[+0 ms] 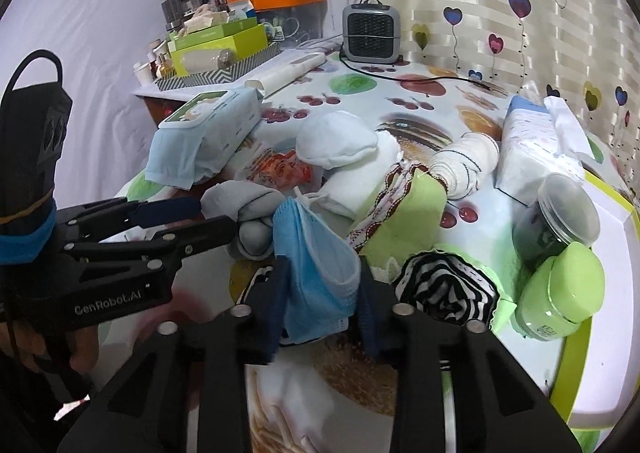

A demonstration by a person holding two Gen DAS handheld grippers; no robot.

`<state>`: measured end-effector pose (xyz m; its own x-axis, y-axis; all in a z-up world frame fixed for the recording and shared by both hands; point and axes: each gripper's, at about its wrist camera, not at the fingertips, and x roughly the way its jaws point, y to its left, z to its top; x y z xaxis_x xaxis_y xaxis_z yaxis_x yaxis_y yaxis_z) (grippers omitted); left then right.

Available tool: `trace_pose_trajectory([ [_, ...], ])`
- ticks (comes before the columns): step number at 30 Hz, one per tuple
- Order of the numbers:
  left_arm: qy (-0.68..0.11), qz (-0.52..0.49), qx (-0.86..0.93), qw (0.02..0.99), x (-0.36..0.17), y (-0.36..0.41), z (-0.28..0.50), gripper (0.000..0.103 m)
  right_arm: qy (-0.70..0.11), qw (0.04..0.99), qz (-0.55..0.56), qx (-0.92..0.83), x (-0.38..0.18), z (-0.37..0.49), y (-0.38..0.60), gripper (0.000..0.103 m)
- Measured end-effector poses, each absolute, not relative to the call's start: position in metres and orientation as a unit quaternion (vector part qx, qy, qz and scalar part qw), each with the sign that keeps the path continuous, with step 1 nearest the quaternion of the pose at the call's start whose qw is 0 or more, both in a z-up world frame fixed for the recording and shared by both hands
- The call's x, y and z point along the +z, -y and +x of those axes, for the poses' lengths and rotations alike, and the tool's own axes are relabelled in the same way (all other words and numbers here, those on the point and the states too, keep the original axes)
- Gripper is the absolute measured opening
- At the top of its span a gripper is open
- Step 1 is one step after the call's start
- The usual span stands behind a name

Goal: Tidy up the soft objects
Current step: 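Grasp the white sock with the left tool while the right tool holds the mask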

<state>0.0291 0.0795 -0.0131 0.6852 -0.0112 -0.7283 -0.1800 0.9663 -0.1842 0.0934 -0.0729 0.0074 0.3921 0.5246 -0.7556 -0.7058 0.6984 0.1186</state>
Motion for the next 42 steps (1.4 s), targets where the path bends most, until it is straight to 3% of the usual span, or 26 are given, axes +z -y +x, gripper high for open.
trace_pose_trajectory([
  [10, -0.388, -0.139, 0.055, 0.909, -0.011, -0.083, 0.034, 0.058, -0.386, 0.841, -0.093, 0.368, 0.021, 0.088, 0.089, 0.024],
  [14, -0.375, -0.121, 0.065, 0.917, -0.007, -0.082, 0.041, 0.067, -0.386, 0.844, -0.088, 0.363, 0.024, 0.088, 0.094, 0.024],
  [28, -0.421, -0.077, 0.051, 0.902, -0.027, -0.07, 0.061, 0.069, -0.379, 0.851, -0.076, 0.355, 0.029, 0.085, 0.104, 0.024],
  [30, -0.422, -0.068, 0.052, 0.902, -0.029, -0.067, 0.06, 0.066, -0.377, 0.852, -0.074, 0.355, 0.03, 0.084, 0.105, 0.024],
  [35, -0.416, -0.065, 0.059, 0.905, -0.024, -0.067, 0.054, 0.041, -0.37, 0.857, -0.068, 0.352, 0.034, 0.082, 0.11, 0.024],
  [42, -0.4, -0.063, 0.066, 0.912, -0.009, -0.065, 0.04, 0.03, -0.357, 0.864, -0.06, 0.351, 0.042, 0.076, 0.118, 0.024],
])
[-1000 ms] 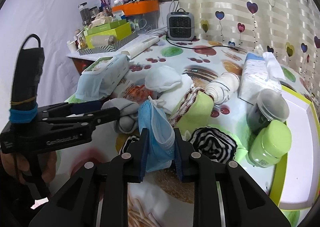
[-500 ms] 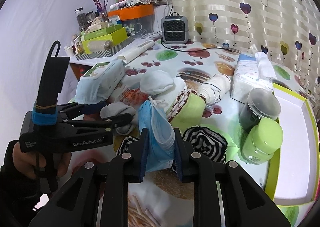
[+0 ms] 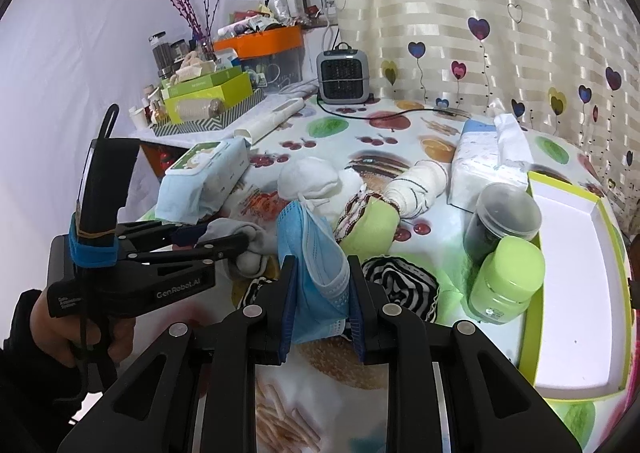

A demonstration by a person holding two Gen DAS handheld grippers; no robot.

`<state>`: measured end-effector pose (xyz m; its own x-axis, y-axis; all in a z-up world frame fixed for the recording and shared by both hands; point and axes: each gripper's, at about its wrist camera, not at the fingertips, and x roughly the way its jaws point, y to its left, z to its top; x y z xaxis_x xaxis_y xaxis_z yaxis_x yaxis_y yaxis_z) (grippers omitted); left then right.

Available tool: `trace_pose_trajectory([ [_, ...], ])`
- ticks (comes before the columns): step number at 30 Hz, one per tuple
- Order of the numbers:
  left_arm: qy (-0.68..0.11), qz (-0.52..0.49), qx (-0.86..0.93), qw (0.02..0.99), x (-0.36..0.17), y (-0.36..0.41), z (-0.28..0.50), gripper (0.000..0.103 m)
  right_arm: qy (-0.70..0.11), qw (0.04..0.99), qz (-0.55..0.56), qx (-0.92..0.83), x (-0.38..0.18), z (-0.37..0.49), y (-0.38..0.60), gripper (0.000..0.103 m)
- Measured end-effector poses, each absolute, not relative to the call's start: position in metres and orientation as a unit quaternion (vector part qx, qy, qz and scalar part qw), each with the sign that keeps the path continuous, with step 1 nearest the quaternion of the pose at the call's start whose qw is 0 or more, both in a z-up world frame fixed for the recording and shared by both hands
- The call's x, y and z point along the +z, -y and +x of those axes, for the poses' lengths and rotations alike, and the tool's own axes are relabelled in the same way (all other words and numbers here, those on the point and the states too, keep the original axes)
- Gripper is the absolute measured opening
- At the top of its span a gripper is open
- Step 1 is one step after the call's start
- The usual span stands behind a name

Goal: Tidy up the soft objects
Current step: 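Carry the mask and white sock with both tools over the white box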

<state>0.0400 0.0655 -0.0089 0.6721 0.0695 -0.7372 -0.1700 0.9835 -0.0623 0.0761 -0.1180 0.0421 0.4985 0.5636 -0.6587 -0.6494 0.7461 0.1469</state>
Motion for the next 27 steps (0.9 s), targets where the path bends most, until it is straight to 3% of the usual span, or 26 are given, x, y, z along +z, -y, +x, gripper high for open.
trace_pose_trajectory([
  [27, -0.323, -0.04, 0.012, 0.945, 0.064, -0.006, 0.023, 0.029, -0.304, 0.899, -0.019, 0.315, 0.073, 0.056, 0.18, 0.024],
])
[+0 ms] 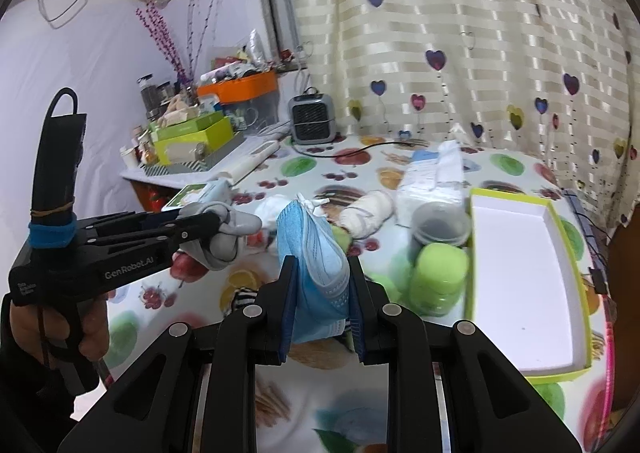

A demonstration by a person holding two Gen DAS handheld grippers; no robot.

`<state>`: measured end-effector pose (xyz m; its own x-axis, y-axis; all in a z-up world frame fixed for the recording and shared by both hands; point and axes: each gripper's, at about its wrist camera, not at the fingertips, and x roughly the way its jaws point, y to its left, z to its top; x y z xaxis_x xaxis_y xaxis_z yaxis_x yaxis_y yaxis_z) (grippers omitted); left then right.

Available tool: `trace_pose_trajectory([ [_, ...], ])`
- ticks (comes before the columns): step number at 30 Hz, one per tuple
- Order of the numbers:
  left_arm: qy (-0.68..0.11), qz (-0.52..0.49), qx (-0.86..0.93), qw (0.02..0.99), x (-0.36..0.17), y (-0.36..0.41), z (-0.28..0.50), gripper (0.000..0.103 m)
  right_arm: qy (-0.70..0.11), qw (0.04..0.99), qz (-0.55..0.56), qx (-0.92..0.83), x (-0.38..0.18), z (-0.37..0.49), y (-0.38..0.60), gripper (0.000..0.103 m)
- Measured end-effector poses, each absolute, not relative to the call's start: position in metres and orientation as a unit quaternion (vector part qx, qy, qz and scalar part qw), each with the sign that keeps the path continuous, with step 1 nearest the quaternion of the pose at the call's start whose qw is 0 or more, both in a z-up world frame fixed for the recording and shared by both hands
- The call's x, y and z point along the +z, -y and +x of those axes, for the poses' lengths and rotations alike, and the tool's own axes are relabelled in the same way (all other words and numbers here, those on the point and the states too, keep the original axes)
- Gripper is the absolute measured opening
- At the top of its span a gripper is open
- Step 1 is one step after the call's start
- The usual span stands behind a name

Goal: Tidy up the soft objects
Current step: 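Carry the mask and white sock with both tools over the white box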

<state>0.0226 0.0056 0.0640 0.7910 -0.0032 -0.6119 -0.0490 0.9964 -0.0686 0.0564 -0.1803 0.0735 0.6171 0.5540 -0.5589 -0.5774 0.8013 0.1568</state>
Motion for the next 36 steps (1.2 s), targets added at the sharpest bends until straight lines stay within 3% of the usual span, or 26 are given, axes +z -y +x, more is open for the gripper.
trace_pose_trajectory([
  [21, -0.321, -0.005, -0.132, 0.938, 0.07, 0.102, 0.088, 0.029, -0.323, 0.93, 0.044, 0.169, 0.058, 0.101, 0.291, 0.024],
  [36, -0.361, 0.042, -0.229, 0.903, 0.037, 0.184, 0.133, 0.03, -0.38, 0.914, 0.092, 0.103, 0.015, 0.134, 0.34, 0.024],
])
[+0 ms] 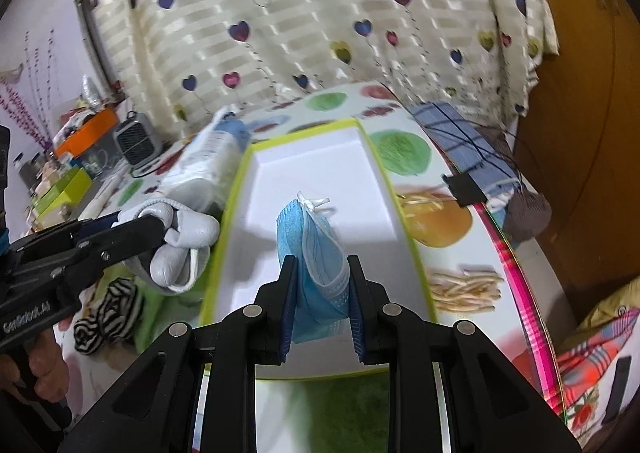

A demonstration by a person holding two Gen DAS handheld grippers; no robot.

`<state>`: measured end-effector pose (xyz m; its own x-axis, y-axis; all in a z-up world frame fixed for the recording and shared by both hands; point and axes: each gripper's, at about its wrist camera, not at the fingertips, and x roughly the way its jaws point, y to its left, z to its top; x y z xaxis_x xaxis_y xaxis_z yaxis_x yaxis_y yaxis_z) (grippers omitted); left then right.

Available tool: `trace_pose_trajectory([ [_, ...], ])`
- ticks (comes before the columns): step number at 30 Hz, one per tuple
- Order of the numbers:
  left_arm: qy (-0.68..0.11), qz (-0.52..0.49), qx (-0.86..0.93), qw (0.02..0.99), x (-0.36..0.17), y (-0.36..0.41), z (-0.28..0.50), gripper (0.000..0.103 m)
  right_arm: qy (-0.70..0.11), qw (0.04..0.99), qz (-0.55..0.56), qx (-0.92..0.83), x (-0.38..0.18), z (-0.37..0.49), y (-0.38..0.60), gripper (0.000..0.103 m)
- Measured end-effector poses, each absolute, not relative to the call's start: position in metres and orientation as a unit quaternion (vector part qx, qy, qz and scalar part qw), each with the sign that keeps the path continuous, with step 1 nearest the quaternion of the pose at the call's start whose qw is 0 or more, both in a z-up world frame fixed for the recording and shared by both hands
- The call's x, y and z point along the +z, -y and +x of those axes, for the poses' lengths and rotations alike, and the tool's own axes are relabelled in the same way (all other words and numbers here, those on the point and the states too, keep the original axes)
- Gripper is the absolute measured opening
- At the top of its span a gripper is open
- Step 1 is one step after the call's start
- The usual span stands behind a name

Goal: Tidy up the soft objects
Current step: 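Open both tools to drop the mask and white sock into the box, then move both tools back over the remaining soft items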

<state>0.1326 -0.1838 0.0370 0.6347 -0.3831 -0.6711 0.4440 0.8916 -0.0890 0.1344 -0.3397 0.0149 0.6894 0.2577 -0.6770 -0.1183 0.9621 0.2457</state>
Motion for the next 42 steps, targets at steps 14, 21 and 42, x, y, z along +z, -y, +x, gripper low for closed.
trace_pose_trajectory([
  [14, -0.389, 0.069, -0.28, 0.875, 0.007, 0.219, 0.145, 0.038, -0.363, 0.927, 0.057, 0.072, 0.021, 0.127, 0.355, 0.049],
  [21, -0.372, 0.057, -0.275, 0.885, 0.019, 0.211, 0.139, 0.046, -0.347, 0.934, 0.049, 0.074, 0.031, 0.12, 0.355, 0.049],
  [42, -0.33, 0.012, -0.225, 0.917, 0.052, 0.166, 0.092, 0.046, -0.325, 0.939, 0.021, 0.108, 0.058, 0.086, 0.324, 0.049],
])
